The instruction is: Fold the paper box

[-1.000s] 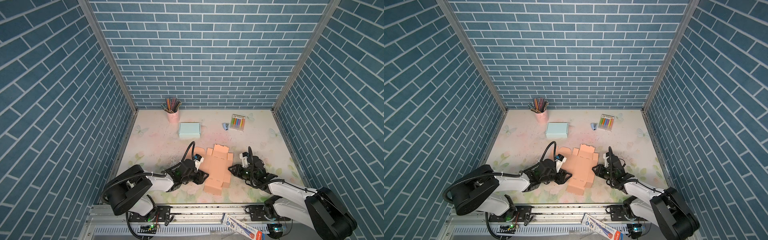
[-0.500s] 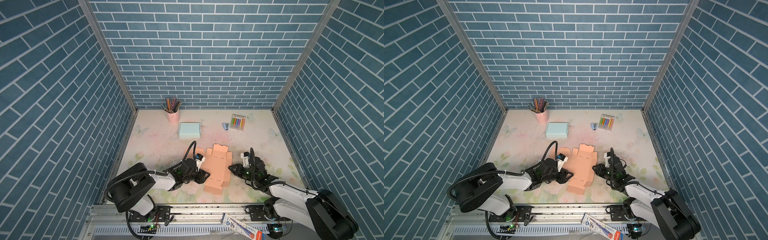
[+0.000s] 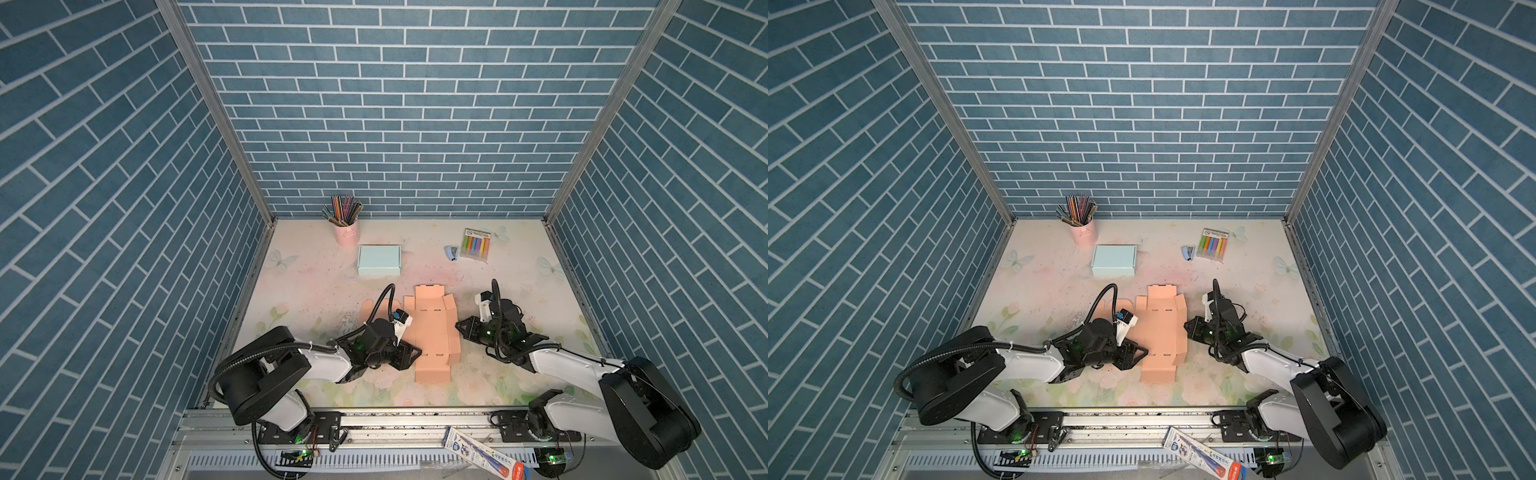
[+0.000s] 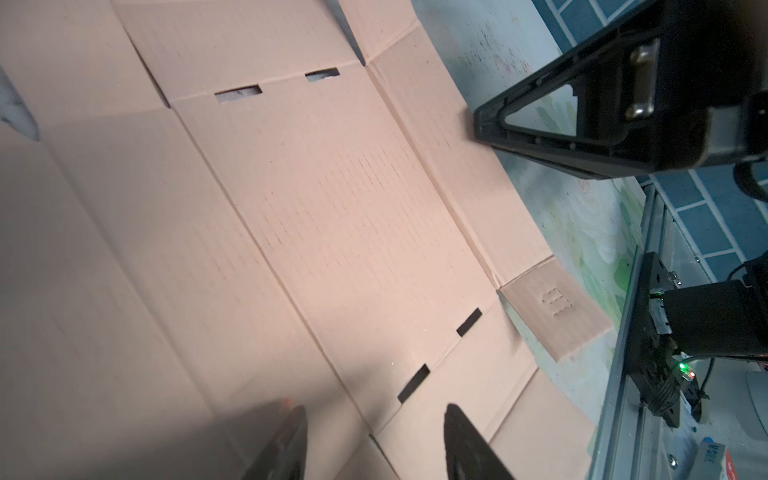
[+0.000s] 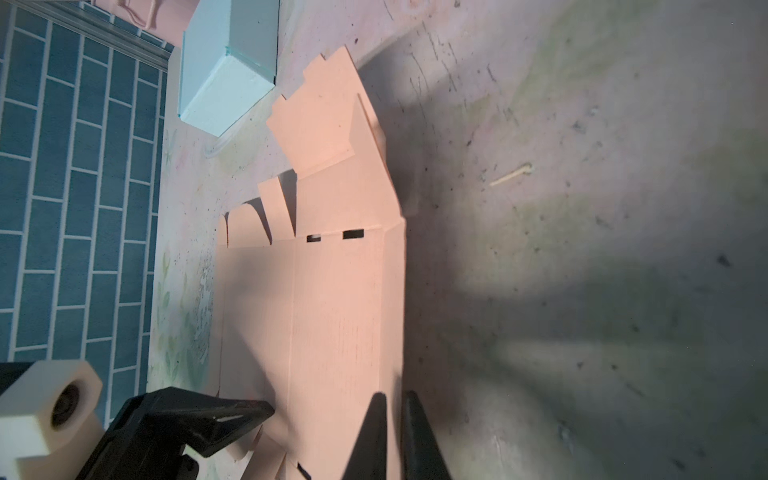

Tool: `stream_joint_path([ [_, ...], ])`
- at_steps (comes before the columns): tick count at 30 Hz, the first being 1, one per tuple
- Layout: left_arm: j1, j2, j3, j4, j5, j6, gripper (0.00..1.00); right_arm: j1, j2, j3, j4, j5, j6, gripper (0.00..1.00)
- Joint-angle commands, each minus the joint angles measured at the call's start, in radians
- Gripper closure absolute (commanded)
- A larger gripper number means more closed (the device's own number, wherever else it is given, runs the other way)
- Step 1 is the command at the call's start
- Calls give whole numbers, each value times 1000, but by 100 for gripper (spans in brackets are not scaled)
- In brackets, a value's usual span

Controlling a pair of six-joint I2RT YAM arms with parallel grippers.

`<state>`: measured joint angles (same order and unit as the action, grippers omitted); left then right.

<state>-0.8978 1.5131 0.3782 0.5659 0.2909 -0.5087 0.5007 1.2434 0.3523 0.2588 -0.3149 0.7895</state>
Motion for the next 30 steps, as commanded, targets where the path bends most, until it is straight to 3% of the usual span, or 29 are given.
stream_joint_path([
  [1, -9, -11, 7, -16, 5, -9, 46, -32, 39, 28, -26, -31, -75, 88],
  [12, -7, 12, 15, 32, 28, -32, 47, -80, 109, -28, 147, -240, -30, 75],
  [19, -6, -3, 4, 36, 14, -39, 47, -79, -13, -88, 114, -146, 19, 59],
  [26, -5, 1, 8, 37, 16, -37, 47, -82, -79, -105, 35, -100, 9, 54],
  [30, -5, -2, 7, 37, 14, -37, 47, -81, -33, -97, 66, -146, 3, 55],
])
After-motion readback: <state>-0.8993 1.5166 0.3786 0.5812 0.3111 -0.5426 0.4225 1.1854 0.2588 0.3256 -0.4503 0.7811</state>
